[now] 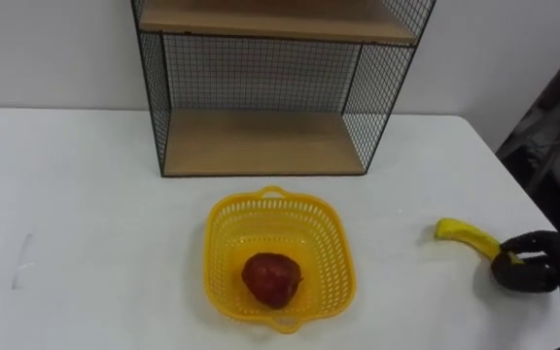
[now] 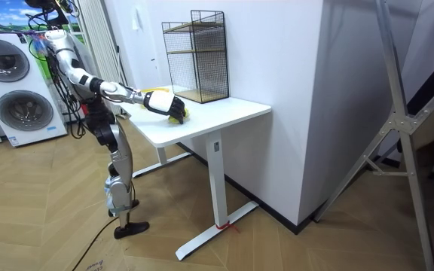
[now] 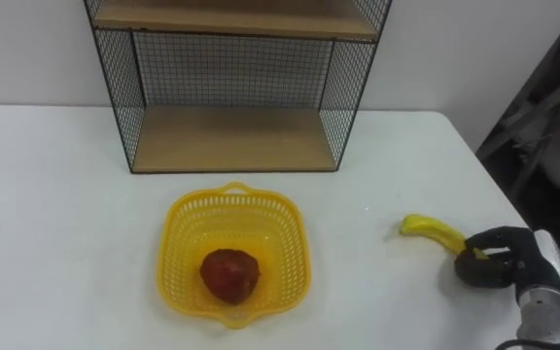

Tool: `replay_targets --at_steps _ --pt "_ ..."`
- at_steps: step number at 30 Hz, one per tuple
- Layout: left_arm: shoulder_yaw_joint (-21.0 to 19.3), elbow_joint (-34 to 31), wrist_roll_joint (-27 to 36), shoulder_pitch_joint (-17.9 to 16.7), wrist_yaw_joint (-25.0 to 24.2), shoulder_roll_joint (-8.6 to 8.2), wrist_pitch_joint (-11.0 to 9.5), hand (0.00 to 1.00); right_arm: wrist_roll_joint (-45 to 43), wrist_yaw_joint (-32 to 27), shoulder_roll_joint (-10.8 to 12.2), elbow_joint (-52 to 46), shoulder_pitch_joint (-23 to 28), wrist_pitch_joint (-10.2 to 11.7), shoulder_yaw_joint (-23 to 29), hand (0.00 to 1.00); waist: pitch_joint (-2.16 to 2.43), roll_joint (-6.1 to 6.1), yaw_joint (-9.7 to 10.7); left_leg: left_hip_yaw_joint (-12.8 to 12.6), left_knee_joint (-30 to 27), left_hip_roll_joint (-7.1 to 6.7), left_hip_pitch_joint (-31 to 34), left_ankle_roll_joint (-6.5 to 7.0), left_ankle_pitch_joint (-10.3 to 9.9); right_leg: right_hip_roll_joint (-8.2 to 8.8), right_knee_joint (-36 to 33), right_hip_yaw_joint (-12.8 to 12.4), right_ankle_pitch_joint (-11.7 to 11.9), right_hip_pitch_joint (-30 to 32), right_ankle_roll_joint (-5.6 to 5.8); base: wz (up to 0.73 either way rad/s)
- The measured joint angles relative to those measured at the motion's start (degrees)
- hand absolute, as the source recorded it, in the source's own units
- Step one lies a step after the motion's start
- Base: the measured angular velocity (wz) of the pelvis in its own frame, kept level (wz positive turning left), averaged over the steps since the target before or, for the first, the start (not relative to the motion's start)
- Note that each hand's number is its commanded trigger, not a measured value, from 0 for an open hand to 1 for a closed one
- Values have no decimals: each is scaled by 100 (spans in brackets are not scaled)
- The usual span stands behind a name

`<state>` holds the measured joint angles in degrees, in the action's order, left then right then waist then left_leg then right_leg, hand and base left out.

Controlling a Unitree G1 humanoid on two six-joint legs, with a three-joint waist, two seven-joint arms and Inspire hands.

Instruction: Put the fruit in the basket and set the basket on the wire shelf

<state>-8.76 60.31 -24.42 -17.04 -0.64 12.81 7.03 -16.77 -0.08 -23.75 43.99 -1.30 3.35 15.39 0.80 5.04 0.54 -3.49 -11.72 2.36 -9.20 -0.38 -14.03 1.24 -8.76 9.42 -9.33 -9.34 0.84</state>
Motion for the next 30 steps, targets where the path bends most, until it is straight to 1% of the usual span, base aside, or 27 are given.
replay_targets --at_steps 6,8,9,11,13,14,16,17,18,19,21,22,23,26,29,30 --pt "27 28 5 89 10 -2 -3 0 115 -14 54 -28 15 -31 -10 100 -10 24 -9 -4 15 -5 11 1 -3 9 -26 19 1 12 -1 0" --pt "56 69 7 129 12 -2 -1 0 121 -35 72 -70 12 -80 -9 100 -10 25 -62 -17 15 -5 9 0 -3 8 -36 9 1 27 -2 -3" --pt "58 60 7 131 12 -8 -2 0 119 -32 105 -219 20 -184 -11 100 -11 25 -77 -36 15 -2 9 0 -3 7 -33 -2 4 35 -7 -6" --pt "57 61 9 131 12 -9 -2 0 121 -15 150 -395 32 -270 -16 100 -12 27 -82 -75 14 -2 13 0 -3 6 -15 -25 5 40 -9 -7" --pt "58 64 9 129 13 -15 3 0 164 62 229 -899 102 -440 -178 100 -13 34 -87 -114 14 -4 25 1 -2 6 -18 -71 5 71 -9 -8" --pt "58 59 10 134 19 -14 0 0 187 91 230 -1029 145 -460 -261 100 -9 29 -87 -113 13 -6 37 1 -2 7 -21 -71 5 84 -9 -4" --pt "58 63 9 175 49 -23 -31 0 190 238 281 -1540 296 -470 -450 100 -19 34 -116 -122 0 -8 82 4 1 12 -105 -104 3 189 -5 -7" --pt "58 66 9 172 50 -29 -50 0 191 257 284 -1636 306 -469 -510 100 -20 31 -119 -128 -1 -8 91 4 1 12 -111 -120 2 211 -4 -12" --pt "59 63 14 171 49 -40 -76 0 189 282 298 -1829 310 -470 -573 100 -30 22 -117 -141 0 -11 117 5 2 16 -121 -132 2 249 -4 -7" --pt "58 57 14 181 49 -42 -96 0 192 282 316 -2066 318 -471 -582 100 -29 16 -111 -141 -5 -13 175 8 4 20 -138 -136 1 287 -2 -5" --pt "53 66 16 192 49 -43 -112 0 200 284 321 -2488 318 -471 -582 100 -41 18 -113 -144 -1 -12 214 12 6 21 -164 -143 0 338 -1 0" --pt "54 62 16 205 49 -42 -113 0 243 283 320 -2762 315 -467 -581 100 -55 -11 -110 -143 -1 -9 238 11 6 20 -175 -141 -1 365 1 0" --pt "54 63 16 219 49 -42 -113 0 298 281 320 -2885 313 -468 -581 100 -56 -12 -105 -143 0 -9 244 11 6 20 -175 -140 -2 370 2 0" --pt "61 106 76 227 49 -83 -134 0 892 283 320 -3406 312 -460 -580 100 -78 -44 -114 -169 8 -10 240 12 7 22 -175 -139 -1 372 2 0" --pt "76 105 133 209 51 -86 -162 0 1117 280 321 -3583 312 -444 -580 100 -80 -46 -114 -182 12 -10 240 12 7 22 -173 -137 -2 376 2 0" --pt "124 102 133 196 58 -91 -168 0 1201 279 330 -3689 312 -444 -580 100 -87 -59 -111 -190 12 -9 240 12 7 22 -173 -140 -2 378 2 -3"
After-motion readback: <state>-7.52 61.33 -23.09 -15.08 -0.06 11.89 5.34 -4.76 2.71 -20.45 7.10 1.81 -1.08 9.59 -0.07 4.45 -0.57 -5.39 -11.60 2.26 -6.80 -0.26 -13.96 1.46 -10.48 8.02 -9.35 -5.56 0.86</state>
